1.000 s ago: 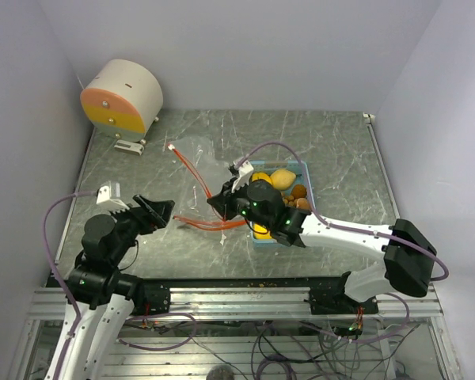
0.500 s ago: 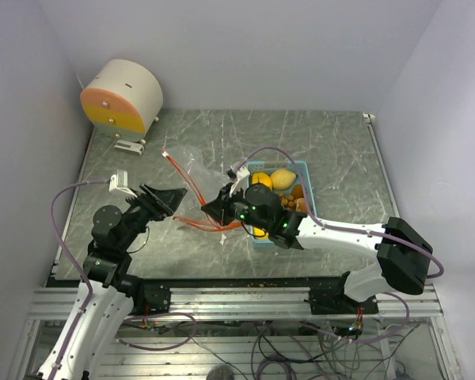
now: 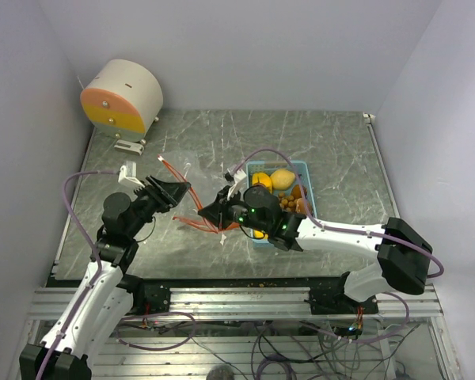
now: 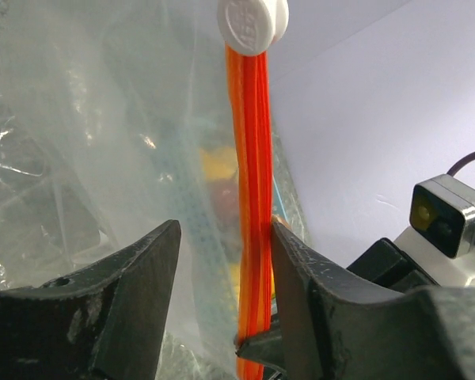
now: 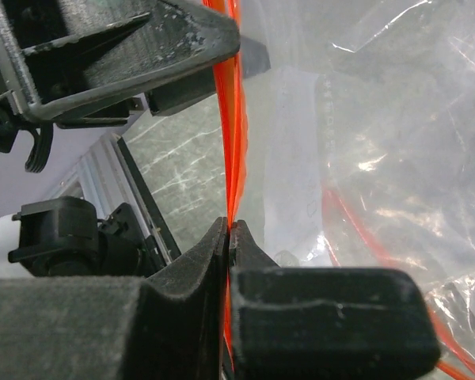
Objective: Place the food in the zip-top bag and seal the zipper
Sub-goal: Open the zipper of the food storage bag at the center of the board.
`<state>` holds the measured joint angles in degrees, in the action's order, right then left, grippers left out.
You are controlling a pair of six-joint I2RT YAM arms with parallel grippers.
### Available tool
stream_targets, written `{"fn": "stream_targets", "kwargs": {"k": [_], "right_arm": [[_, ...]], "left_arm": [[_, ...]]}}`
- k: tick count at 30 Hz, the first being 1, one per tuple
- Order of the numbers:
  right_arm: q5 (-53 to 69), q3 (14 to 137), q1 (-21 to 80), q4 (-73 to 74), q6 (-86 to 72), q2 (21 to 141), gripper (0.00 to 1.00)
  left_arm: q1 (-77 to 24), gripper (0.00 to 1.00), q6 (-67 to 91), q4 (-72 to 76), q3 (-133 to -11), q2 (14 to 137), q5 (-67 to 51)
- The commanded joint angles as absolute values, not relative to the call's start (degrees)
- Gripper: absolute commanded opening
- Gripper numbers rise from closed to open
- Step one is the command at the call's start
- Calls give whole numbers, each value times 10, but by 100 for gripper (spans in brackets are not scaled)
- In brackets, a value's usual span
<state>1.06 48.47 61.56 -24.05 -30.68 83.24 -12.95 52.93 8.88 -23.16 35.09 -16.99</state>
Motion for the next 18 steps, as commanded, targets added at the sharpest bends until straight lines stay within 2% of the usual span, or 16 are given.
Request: {"fn": "stream_targets", "kwargs": {"k": [1, 6, 13, 18], "right_arm": [[20, 482, 620, -257, -308, 813, 0], [11, 477, 620, -254, -305, 797, 0], [6, 487, 620, -239, -298, 794, 0], [2, 490, 620, -234, -296, 793, 0]], "left_arm": [[-127, 58, 516, 136, -239, 363, -174], [-127, 57, 503, 118, -233, 363, -167], [-127, 75, 494, 118, -233, 351, -180], [-127, 77, 495, 125, -232, 350, -190]]}}
